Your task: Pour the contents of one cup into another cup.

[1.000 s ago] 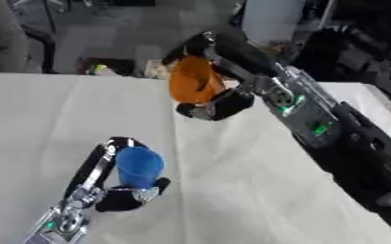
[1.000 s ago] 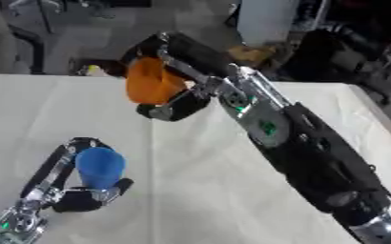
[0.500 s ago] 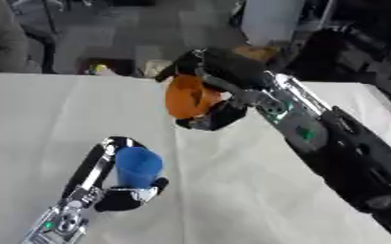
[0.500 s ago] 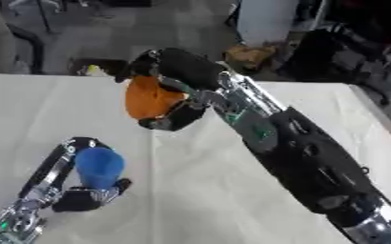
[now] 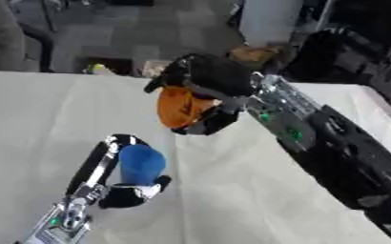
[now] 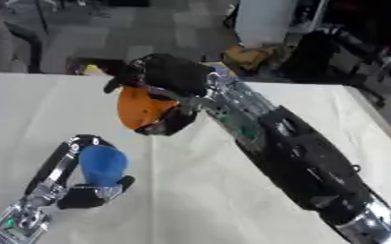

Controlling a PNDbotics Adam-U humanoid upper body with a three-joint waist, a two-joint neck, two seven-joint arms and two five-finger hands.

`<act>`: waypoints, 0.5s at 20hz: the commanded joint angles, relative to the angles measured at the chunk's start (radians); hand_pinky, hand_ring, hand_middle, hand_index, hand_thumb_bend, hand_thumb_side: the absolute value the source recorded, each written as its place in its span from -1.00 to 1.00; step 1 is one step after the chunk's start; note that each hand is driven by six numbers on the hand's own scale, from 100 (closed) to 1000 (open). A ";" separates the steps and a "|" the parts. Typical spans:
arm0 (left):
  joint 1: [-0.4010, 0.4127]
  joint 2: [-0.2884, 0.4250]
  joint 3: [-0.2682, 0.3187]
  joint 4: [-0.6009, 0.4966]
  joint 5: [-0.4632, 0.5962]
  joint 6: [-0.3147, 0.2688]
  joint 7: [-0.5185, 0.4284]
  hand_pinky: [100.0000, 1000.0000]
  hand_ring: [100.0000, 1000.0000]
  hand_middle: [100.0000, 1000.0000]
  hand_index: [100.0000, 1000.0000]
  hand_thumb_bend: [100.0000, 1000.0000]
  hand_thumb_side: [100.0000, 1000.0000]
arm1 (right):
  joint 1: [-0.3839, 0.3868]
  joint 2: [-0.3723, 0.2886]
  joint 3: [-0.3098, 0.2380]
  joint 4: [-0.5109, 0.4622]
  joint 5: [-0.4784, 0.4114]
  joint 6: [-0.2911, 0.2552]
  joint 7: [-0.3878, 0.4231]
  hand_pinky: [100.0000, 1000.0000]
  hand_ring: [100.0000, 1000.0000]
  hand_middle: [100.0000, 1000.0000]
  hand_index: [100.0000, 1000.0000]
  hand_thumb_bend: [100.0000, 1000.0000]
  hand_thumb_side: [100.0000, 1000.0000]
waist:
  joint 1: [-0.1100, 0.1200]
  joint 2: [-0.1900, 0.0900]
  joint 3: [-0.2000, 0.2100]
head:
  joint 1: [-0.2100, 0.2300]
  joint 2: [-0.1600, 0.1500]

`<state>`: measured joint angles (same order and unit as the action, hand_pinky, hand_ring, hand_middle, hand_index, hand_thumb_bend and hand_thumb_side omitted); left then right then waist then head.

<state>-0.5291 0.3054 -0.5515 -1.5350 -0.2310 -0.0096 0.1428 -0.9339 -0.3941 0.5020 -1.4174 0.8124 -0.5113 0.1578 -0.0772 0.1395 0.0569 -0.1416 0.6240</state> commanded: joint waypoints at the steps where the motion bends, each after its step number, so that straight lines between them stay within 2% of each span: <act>1: -0.022 -0.001 0.004 -0.007 -0.003 -0.004 0.004 -0.48 -0.45 -0.66 -0.07 -0.22 -1.00 | -0.030 -0.003 0.001 0.001 0.058 -0.032 0.003 0.36 -0.44 -0.43 0.64 -0.33 -1.00 | 0.002 -0.018 0.000 | 0.003 0.005; 10: -0.026 -0.005 0.002 -0.002 -0.004 -0.006 0.008 -0.48 -0.45 -0.66 -0.07 -0.22 -1.00 | -0.044 0.018 0.008 0.046 0.177 -0.086 -0.008 0.46 -0.39 -0.40 0.65 -0.31 -1.00 | -0.005 -0.020 0.003 | 0.005 0.004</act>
<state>-0.5349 0.3010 -0.5516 -1.5267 -0.2315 -0.0132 0.1468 -0.9510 -0.3688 0.5179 -1.3701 0.9714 -0.5894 0.1530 -0.0870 0.1370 0.0611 -0.1386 0.6241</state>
